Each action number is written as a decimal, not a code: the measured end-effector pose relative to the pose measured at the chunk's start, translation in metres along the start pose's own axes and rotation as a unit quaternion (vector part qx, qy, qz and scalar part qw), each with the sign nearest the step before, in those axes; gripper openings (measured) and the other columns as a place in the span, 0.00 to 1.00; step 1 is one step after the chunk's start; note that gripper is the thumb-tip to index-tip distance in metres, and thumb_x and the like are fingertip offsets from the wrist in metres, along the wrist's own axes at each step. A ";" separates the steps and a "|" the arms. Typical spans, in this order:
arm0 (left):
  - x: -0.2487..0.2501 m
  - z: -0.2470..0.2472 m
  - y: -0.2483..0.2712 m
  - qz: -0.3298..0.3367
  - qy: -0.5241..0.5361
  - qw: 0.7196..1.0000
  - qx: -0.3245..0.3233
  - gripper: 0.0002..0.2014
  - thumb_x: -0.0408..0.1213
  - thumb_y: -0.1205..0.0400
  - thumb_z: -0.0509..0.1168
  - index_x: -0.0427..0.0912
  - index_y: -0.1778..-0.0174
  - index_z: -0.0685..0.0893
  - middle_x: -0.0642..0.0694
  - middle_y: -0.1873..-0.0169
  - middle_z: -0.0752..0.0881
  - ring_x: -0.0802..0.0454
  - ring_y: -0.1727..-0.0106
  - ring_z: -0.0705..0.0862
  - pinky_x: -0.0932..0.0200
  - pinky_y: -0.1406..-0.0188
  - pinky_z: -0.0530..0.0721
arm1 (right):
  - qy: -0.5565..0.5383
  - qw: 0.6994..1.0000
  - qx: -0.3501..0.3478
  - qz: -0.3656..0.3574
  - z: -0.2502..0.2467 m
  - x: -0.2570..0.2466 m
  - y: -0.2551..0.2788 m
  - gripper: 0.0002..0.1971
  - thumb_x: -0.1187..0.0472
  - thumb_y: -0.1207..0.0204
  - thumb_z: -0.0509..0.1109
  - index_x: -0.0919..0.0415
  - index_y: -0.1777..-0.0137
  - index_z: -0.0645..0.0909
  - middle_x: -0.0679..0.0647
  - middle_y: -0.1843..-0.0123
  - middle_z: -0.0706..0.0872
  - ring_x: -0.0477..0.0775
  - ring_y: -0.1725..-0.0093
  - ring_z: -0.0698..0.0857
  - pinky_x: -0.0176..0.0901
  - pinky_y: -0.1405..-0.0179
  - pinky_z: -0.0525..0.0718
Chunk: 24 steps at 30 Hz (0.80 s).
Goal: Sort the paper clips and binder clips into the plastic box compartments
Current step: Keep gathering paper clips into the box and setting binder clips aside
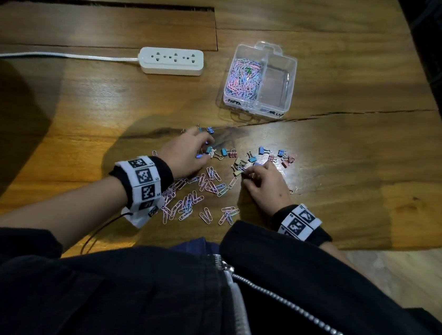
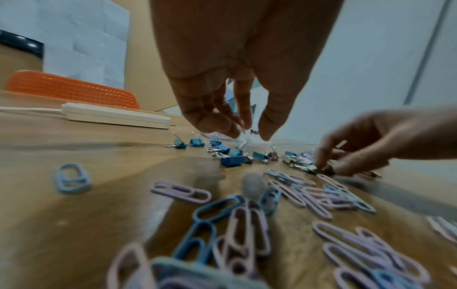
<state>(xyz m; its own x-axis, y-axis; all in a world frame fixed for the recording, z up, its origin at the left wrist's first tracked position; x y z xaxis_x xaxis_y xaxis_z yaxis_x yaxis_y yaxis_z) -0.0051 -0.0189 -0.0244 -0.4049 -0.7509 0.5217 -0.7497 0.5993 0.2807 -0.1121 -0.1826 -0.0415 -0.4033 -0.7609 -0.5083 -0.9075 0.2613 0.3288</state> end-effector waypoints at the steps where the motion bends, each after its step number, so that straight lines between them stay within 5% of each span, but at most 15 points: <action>1: 0.004 0.004 0.001 0.019 -0.020 0.999 -0.020 0.15 0.40 0.20 0.64 0.43 0.39 0.78 0.44 0.42 0.77 0.49 0.47 0.80 0.55 0.46 0.82 | 0.005 1.000 0.006 0.003 0.001 -0.001 -0.001 0.11 0.57 0.25 0.68 0.58 0.45 0.81 0.56 0.45 0.77 0.55 0.45 0.77 0.47 0.44 0.76; 3: 0.015 0.014 0.006 0.061 -0.053 0.994 -0.072 0.14 0.42 0.21 0.64 0.44 0.41 0.78 0.45 0.43 0.76 0.53 0.47 0.78 0.61 0.49 0.79 | 0.012 1.000 0.009 0.005 0.001 -0.002 -0.003 0.10 0.57 0.25 0.68 0.60 0.48 0.82 0.56 0.46 0.77 0.55 0.46 0.78 0.46 0.47 0.76; 6: 0.028 0.028 0.009 0.100 -0.097 0.983 -0.122 0.18 0.44 0.21 0.64 0.45 0.35 0.76 0.44 0.40 0.75 0.49 0.41 0.75 0.56 0.45 0.80 | 0.033 0.999 -0.004 -0.016 0.002 -0.005 -0.005 0.07 0.58 0.25 0.68 0.59 0.51 0.83 0.55 0.47 0.77 0.55 0.48 0.78 0.49 0.45 0.79; 12: 0.038 0.038 0.010 0.110 -0.092 0.981 -0.132 0.15 0.41 0.20 0.63 0.42 0.38 0.77 0.44 0.40 0.74 0.47 0.40 0.76 0.59 0.49 0.74 | -0.001 0.990 -0.121 -0.078 -0.005 -0.003 0.001 0.09 0.58 0.28 0.72 0.58 0.50 0.87 0.46 0.61 0.70 0.49 0.52 0.72 0.42 0.51 0.71; 15: 0.037 0.036 0.006 0.079 -0.063 0.986 -0.130 0.13 0.40 0.19 0.61 0.41 0.40 0.78 0.44 0.39 0.75 0.46 0.41 0.78 0.55 0.45 0.78 | -0.033 0.994 -0.095 -0.049 -0.009 0.005 0.006 0.07 0.58 0.29 0.72 0.56 0.52 0.87 0.49 0.58 0.76 0.50 0.52 0.76 0.45 0.49 0.76; 18: 0.038 0.035 -0.002 0.068 -0.053 0.987 -0.137 0.12 0.37 0.19 0.62 0.40 0.42 0.80 0.42 0.40 0.76 0.45 0.40 0.78 0.54 0.41 0.78 | 0.008 0.989 -0.124 -0.079 -0.005 0.003 0.016 0.13 0.58 0.27 0.70 0.53 0.43 0.84 0.54 0.51 0.85 0.54 0.49 0.81 0.44 0.48 0.78; 24: 0.045 0.026 -0.015 0.074 -0.009 0.993 -0.095 0.10 0.30 0.19 0.61 0.38 0.44 0.83 0.40 0.42 0.81 0.44 0.40 0.80 0.53 0.39 0.78 | 0.031 0.975 -0.197 -0.097 0.013 -0.006 0.022 0.23 0.59 0.25 0.67 0.50 0.29 0.72 0.56 0.42 0.80 0.51 0.46 0.76 0.43 0.42 0.74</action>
<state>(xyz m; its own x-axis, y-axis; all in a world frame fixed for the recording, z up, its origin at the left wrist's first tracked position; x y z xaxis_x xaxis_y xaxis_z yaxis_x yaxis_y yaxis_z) -0.0257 -0.0686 -0.0261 -0.5138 -0.6553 0.5537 -0.5701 0.7431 0.3505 -0.1310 -0.1645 -0.0420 -0.2099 -0.8109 -0.5463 -0.8460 -0.1294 0.5172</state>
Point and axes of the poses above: each hand's wrist, its own y-axis away from the middle knuckle, its own z-axis out of the palm, x = y × z, the point moved 2 cm from there along -y, towards the middle knuckle
